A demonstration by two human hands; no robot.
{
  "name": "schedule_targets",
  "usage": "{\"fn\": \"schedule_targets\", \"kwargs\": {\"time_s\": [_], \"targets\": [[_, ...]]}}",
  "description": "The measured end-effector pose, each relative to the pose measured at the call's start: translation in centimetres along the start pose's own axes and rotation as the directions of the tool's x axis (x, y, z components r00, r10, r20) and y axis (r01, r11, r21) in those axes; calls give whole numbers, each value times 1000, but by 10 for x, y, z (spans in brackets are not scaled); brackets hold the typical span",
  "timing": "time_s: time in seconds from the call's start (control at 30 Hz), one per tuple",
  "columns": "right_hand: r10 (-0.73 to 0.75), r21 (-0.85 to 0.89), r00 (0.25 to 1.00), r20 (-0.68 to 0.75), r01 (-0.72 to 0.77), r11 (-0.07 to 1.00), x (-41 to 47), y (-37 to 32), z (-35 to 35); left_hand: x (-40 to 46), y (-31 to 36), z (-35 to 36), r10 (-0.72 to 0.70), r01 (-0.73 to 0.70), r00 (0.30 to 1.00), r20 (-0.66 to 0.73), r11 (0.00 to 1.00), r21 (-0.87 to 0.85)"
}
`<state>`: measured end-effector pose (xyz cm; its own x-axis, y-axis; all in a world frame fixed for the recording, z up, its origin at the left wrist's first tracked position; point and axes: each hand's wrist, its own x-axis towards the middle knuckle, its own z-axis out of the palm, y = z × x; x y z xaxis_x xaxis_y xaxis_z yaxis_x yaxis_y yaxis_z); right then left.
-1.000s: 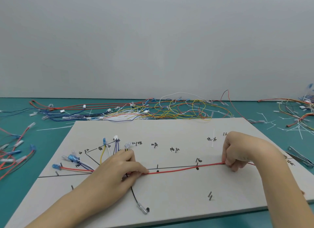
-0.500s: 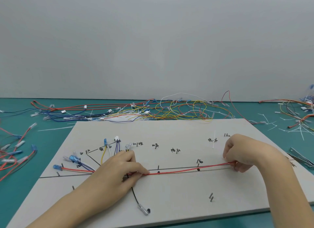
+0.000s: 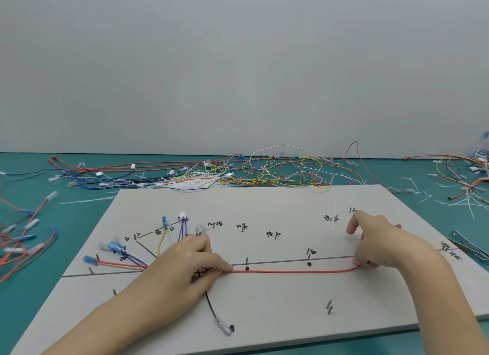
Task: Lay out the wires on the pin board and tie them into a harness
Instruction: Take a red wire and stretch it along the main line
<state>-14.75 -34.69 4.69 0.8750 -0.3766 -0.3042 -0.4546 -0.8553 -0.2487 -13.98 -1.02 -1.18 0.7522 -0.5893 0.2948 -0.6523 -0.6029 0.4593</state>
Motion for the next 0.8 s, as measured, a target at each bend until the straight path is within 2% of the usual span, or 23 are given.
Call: {"fn": "schedule_targets", "kwargs": {"time_s": [0.37,0.8], "targets": [[-49,209,997,56,37,977,10,17,-7,0,1,0,-10,10,1000,6,1000,-6],[-57,268,995,-82,77,960,26,16,3,0,0,0,-13,13,1000,4,1000,0]]}}
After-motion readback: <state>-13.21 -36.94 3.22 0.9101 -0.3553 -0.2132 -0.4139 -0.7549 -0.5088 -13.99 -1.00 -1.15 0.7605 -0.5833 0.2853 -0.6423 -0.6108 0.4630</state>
